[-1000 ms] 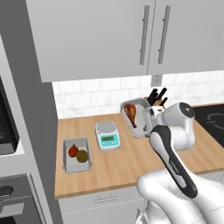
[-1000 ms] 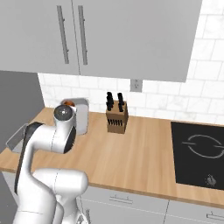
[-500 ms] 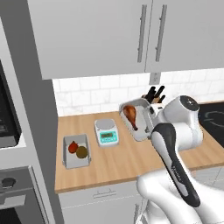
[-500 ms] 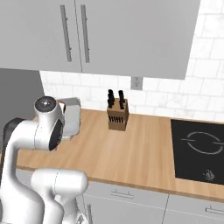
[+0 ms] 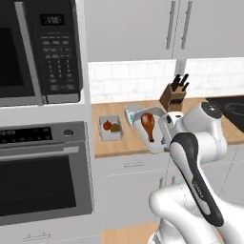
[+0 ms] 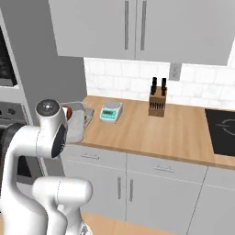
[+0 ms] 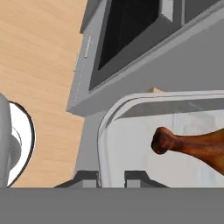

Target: Take the meat container that has the chicken drumstick and place it on the second highest rack of the freezer. Then take the vegetable container that has the avocado and tomato and place it on the highest rack of the freezer.

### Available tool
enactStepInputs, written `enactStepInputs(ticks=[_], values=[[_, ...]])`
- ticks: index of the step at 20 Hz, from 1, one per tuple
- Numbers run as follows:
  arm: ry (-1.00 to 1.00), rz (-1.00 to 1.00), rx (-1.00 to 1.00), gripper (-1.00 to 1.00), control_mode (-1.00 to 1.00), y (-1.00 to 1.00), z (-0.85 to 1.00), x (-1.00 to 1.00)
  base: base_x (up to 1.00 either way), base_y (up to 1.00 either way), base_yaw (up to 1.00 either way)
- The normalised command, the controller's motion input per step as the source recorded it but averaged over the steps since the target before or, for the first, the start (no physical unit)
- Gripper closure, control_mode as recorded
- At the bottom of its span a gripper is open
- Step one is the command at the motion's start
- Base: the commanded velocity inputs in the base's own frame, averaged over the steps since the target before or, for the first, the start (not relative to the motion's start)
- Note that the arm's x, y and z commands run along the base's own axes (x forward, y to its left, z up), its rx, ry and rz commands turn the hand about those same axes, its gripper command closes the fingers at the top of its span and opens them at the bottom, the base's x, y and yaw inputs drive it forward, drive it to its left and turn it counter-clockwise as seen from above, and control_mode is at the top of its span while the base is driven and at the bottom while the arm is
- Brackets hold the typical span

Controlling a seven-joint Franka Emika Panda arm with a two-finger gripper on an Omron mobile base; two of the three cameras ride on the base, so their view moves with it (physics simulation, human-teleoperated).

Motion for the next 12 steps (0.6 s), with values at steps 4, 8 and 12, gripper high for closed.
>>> enactStepInputs(ticks=[4,8,12], values=[[0.0,0.0,0.0,1.0,1.0,0.0,0.0,0.0,-0.29,1.0,0.21],[0.0,0.0,0.0,1.0,1.0,0.0,0.0,0.0,-0.28,1.0,0.2],[0.0,0.0,0.0,1.0,1.0,0.0,0.0,0.0,-0.38,1.0,0.18]])
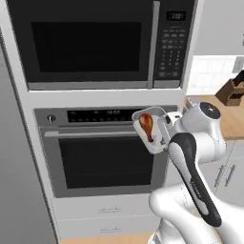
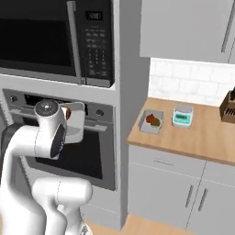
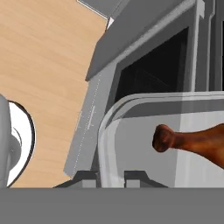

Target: Take the meat container that has the chicken drumstick and place it on the second highest rack of the freezer. Then take the vegetable container that has the avocado and tomato and place it on the highest rack of the freezer.

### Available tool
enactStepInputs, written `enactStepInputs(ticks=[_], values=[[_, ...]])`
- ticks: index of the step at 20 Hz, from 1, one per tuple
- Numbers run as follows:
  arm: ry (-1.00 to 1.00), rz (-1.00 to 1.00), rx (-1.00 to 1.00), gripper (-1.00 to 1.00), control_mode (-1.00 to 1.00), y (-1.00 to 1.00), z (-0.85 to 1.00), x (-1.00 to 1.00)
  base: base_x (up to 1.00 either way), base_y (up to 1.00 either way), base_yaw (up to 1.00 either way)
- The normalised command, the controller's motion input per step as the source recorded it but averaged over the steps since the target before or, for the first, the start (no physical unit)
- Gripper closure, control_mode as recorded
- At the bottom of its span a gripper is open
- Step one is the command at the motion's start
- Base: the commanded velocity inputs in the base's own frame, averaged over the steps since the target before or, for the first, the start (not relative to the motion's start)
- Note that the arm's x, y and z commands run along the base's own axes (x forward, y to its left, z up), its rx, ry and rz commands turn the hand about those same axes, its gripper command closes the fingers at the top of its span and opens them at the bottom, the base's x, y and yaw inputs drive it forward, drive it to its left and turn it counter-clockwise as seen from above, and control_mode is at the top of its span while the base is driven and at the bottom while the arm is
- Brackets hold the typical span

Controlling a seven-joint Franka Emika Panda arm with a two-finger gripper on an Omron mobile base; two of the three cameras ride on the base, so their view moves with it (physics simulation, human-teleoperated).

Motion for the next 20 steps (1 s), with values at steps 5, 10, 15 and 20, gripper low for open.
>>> enactStepInputs(ticks=[5,10,15,20], values=[[0.0,0.0,0.0,1.0,1.0,0.0,0.0,0.0,-0.03,1.0,0.13],[0.0,0.0,0.0,1.0,1.0,0.0,0.0,0.0,-0.19,1.0,0.1],[0.0,0.0,0.0,1.0,1.0,0.0,0.0,0.0,-0.41,0.99,0.07],[0.0,0.0,0.0,1.0,1.0,0.0,0.0,0.0,-0.51,0.96,0.01]])
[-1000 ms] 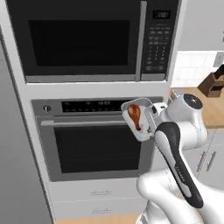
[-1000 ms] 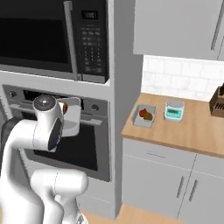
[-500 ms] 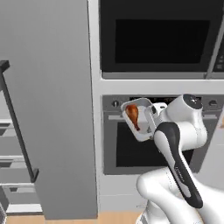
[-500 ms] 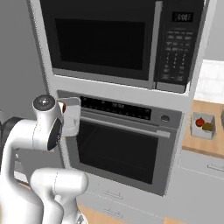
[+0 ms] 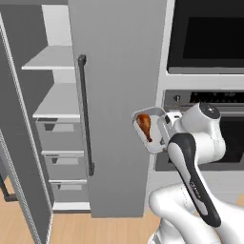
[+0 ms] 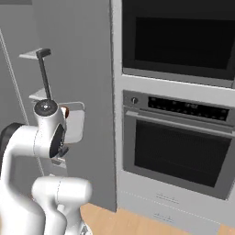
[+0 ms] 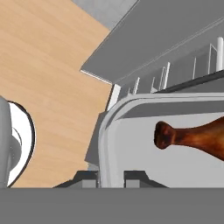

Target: Take the meat container that has the chicken drumstick and place it on the second highest rack of the freezer. Then take the vegetable container that has the avocado and tomato and place it on the highest rack of the freezer.

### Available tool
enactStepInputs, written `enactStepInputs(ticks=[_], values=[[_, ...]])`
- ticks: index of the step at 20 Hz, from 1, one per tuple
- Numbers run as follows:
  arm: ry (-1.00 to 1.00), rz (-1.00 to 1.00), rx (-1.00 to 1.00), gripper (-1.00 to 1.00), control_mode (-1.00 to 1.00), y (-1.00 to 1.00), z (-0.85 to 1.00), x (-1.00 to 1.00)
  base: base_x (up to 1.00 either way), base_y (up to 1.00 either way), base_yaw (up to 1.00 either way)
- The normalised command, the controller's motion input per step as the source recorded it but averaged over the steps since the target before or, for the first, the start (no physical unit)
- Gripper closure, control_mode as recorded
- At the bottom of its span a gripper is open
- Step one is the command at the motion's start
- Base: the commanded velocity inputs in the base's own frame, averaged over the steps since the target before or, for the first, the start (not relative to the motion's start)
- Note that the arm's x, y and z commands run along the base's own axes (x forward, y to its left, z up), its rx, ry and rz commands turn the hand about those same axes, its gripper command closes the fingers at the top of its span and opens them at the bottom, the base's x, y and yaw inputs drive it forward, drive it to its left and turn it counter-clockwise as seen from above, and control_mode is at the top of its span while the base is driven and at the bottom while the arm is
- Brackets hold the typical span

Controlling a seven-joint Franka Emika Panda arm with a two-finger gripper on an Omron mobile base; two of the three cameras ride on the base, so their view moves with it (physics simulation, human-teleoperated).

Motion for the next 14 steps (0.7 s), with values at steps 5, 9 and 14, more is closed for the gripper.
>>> enactStepInputs(ticks=[5,9,14], values=[[0.0,0.0,0.0,1.0,1.0,0.0,0.0,0.0,0.13,0.99,0.0],[0.0,0.0,0.0,1.0,1.0,0.0,0.0,0.0,0.56,0.82,0.0],[0.0,0.0,0.0,1.0,1.0,0.0,0.0,0.0,0.51,0.44,-0.01]])
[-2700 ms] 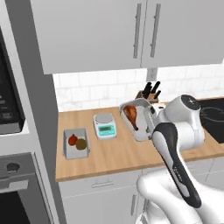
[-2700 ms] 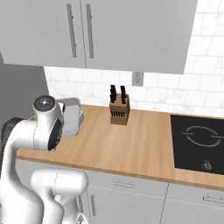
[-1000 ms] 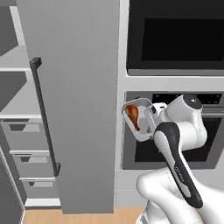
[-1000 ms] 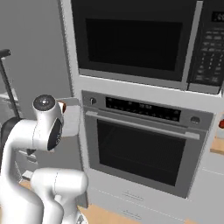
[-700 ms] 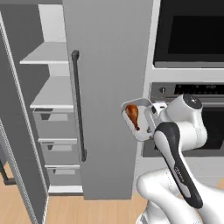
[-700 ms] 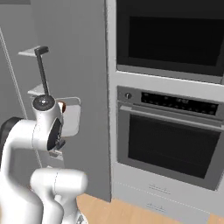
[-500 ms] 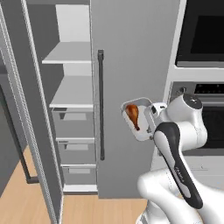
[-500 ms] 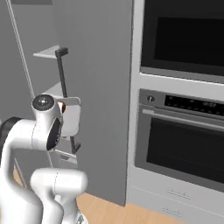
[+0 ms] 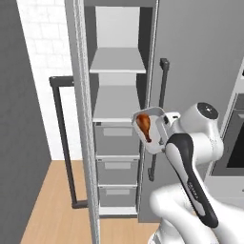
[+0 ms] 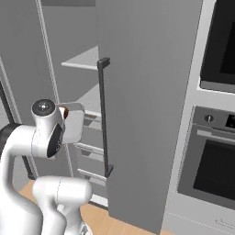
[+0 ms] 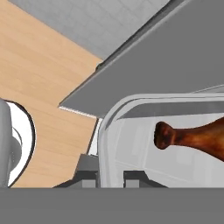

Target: Take the meat container that has the chicken drumstick and place it on the second highest rack of the freezer. Then take the vegetable container that has the avocado and tomato and place it on the highest rack of the freezer.

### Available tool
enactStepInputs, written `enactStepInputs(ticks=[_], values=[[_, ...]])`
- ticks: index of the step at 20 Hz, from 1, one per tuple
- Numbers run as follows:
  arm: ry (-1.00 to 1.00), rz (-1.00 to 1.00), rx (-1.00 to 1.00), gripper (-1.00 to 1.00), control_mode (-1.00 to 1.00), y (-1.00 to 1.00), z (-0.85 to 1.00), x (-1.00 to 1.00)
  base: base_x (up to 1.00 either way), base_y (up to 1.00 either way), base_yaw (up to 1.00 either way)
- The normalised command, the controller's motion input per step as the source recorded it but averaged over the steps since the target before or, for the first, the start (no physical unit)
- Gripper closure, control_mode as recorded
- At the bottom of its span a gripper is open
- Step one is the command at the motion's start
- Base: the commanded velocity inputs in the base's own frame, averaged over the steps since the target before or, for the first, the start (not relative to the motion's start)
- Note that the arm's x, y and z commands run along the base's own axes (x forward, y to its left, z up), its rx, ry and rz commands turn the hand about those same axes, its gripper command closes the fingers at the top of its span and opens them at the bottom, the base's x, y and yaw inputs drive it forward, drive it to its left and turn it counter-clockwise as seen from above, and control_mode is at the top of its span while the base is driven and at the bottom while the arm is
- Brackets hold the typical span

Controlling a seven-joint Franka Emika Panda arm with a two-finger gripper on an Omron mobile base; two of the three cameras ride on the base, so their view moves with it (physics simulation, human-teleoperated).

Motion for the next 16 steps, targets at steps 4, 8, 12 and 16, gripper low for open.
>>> enactStepInputs(ticks=[4,8,12,16], values=[[0.0,0.0,0.0,1.0,1.0,0.0,0.0,0.0,0.3,0.0,-0.12],[0.0,0.0,0.0,1.0,1.0,0.0,0.0,0.0,0.28,0.18,-0.17],[0.0,0.0,0.0,1.0,1.0,0.0,0.0,0.0,0.35,0.39,-0.21],[0.0,0.0,0.0,1.0,1.0,0.0,0.0,0.0,0.46,0.39,-0.21]])
